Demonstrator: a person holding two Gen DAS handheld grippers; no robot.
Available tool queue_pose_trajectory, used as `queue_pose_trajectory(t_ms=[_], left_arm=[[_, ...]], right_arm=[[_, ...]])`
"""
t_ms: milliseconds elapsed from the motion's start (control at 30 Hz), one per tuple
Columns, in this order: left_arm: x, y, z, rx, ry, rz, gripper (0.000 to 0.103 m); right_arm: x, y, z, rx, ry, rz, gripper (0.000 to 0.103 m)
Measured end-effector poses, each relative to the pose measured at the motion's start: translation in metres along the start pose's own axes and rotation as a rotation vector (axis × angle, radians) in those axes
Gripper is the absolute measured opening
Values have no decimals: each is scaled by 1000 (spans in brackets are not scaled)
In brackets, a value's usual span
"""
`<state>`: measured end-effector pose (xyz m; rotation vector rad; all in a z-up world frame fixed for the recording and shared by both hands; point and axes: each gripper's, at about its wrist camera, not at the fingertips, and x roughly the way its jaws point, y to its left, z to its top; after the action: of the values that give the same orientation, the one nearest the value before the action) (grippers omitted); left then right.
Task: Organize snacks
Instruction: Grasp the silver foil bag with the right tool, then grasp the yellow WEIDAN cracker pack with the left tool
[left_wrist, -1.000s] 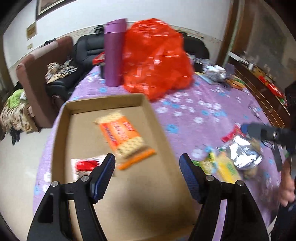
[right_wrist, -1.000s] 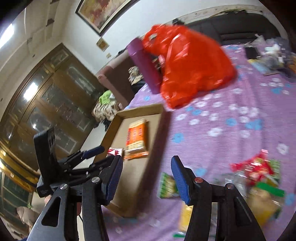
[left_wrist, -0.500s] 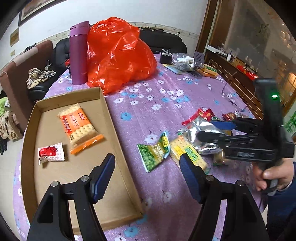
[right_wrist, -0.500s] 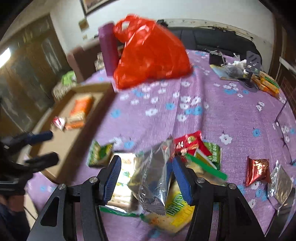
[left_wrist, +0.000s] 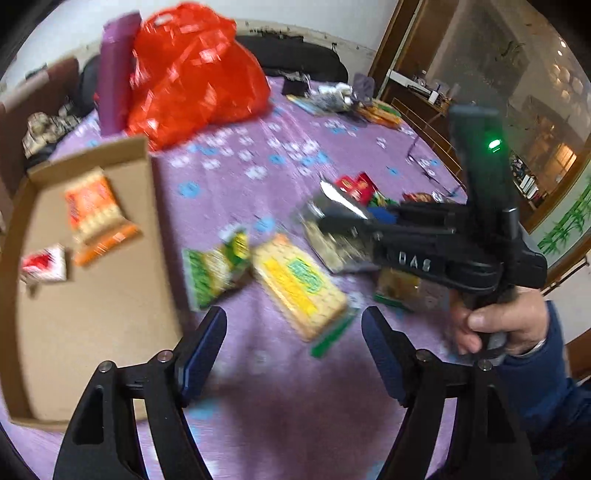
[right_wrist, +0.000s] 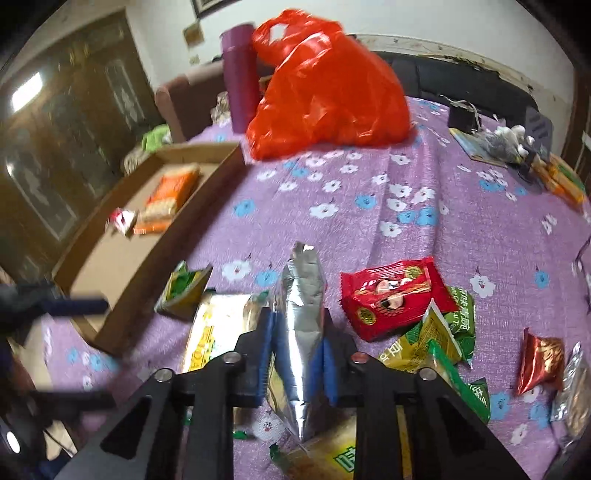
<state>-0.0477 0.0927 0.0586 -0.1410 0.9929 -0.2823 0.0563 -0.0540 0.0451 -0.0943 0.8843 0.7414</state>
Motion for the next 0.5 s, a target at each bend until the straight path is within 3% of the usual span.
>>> queue_pose_trajectory(t_ms=[333,367,433,500], left_arm=[[64,-10,13,-129,101,69,74],[65,-14,15,-116,76,98,74],[73,-21,18,-94,66,135,67],[78,-27,19,-63,38,192,50]], right_arm=[[-33,-23,5,123,-168,75,23],[-34,-25,5,132,-171,78,23],[-37,-27,5,145,-183,85,23],[-38,-29,5,147,-191,89,23]])
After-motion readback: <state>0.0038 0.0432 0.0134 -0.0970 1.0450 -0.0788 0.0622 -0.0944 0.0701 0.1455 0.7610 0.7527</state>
